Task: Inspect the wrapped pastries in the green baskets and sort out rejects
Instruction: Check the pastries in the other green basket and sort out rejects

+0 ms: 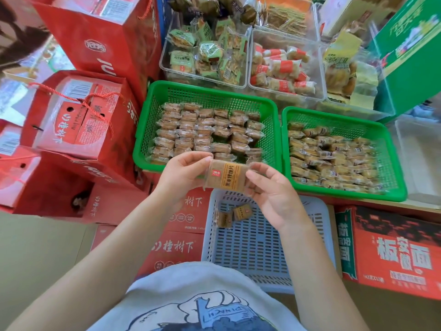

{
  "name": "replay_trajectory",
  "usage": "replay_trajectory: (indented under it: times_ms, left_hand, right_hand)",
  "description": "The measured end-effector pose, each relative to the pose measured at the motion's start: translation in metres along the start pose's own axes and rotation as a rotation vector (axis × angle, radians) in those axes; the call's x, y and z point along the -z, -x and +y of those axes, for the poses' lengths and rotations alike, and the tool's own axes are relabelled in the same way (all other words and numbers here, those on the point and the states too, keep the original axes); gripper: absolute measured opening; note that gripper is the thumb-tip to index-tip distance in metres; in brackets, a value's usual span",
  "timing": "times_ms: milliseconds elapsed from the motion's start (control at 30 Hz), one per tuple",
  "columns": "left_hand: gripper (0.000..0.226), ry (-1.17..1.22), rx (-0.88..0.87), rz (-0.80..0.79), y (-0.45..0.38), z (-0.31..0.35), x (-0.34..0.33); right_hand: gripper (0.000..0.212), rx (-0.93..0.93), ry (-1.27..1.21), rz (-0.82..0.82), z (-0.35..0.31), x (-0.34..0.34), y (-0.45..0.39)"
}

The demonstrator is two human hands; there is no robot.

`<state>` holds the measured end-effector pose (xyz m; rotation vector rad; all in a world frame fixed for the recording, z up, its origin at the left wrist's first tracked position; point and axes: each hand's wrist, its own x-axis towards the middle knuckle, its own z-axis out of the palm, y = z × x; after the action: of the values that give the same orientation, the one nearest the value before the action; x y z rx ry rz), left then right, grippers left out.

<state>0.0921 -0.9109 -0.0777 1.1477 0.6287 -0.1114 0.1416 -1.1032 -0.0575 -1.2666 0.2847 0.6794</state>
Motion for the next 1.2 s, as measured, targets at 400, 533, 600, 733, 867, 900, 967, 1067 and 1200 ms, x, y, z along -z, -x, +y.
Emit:
replay_trajectory:
  times_ms: [400, 533, 600, 733, 867, 900, 967, 1067, 1200]
  left_hand:
    - [0.011, -0.173, -0.059, -0.092, 0.015, -0.012, 0.015]
    - [0.016, -0.439, -0.171, -0.015, 0.021, -0.015, 0.005]
    - [0.019, -0.529, -0.286, 0.059, 0.025, -0.013, 0.001]
    - [0.011, -0.647, -0.482, 0.164, 0.031, -0.008, 0.0]
    - [0.009, -0.644, -0.516, 0.198, 0.029, -0.012, 0.003]
    - [0.009, -0.64, -0.513, 0.199, 0.028, -0.012, 0.003]
    - [0.009, -0.618, -0.49, 0.202, 0.024, -0.012, 0.003]
    - [0.013, -0.497, -0.365, 0.192, 0.018, -0.011, 0.004]
    - [0.013, -0.113, -0.084, 0.16, 0.014, -0.002, 0.0]
  right_hand:
    - [0.006, 0.294, 0.505, 0.306, 0.02, 0.0, 0.017]
    - [0.005, 0.642, 0.919, 0.34, 0.033, -0.014, 0.028]
    - [0.005, 0.696, 0.964, 0.333, 0.038, -0.019, 0.031]
    - [0.003, 0.724, 0.984, 0.337, 0.043, -0.024, 0.034]
    - [0.006, 0.706, 1.006, 0.339, 0.04, -0.028, 0.032]
    - [0.006, 0.698, 0.995, 0.336, 0.04, -0.028, 0.031]
    - [0.006, 0.674, 0.948, 0.328, 0.038, -0.029, 0.029]
    - [0.008, 0.584, 0.789, 0.316, 0.031, -0.032, 0.024]
    - [0.013, 0.322, 0.358, 0.272, 0.022, -0.041, 0.012]
